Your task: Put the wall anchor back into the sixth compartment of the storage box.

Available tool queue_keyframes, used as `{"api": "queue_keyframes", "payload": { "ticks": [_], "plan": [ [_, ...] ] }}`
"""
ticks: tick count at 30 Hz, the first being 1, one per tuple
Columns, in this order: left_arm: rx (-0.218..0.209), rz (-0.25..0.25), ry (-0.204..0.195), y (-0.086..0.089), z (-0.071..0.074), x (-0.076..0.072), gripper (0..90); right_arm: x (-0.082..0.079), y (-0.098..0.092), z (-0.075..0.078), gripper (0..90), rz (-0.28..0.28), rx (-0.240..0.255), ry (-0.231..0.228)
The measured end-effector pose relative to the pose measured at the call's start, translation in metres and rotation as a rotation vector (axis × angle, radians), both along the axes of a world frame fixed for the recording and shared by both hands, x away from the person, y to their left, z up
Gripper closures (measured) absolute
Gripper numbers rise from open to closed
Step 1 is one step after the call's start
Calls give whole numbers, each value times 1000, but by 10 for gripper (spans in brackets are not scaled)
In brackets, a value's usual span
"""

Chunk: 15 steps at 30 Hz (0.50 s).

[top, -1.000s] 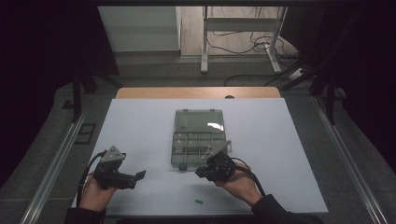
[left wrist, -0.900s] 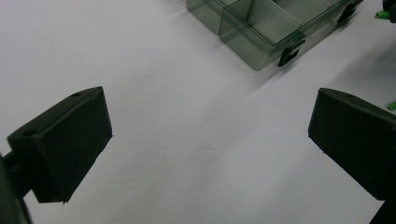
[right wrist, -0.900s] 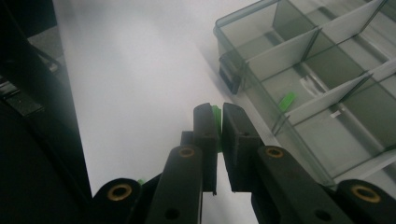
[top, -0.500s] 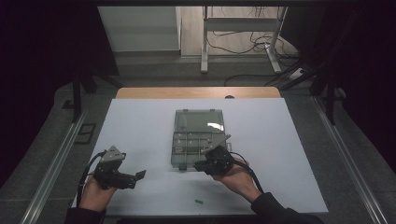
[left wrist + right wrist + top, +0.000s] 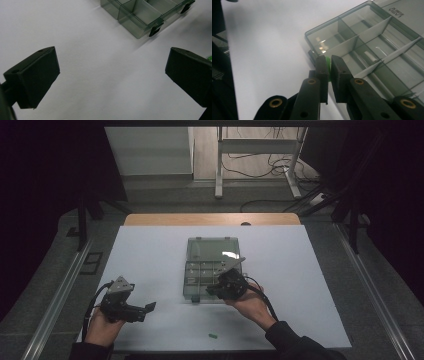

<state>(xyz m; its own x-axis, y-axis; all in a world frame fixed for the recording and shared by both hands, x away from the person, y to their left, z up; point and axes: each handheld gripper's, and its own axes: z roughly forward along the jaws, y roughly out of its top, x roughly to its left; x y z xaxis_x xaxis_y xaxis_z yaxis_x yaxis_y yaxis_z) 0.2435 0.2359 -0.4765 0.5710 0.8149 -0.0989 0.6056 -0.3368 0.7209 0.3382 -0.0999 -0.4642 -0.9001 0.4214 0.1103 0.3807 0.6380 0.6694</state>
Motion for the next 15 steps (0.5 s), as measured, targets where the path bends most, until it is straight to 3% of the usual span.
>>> {"api": "queue_keyframes", "payload": {
  "ticks": [15],
  "plan": [
    [1,0,1,0,0,0,0,18,11,-11,834,-38,-38,-15]
  ]
}}
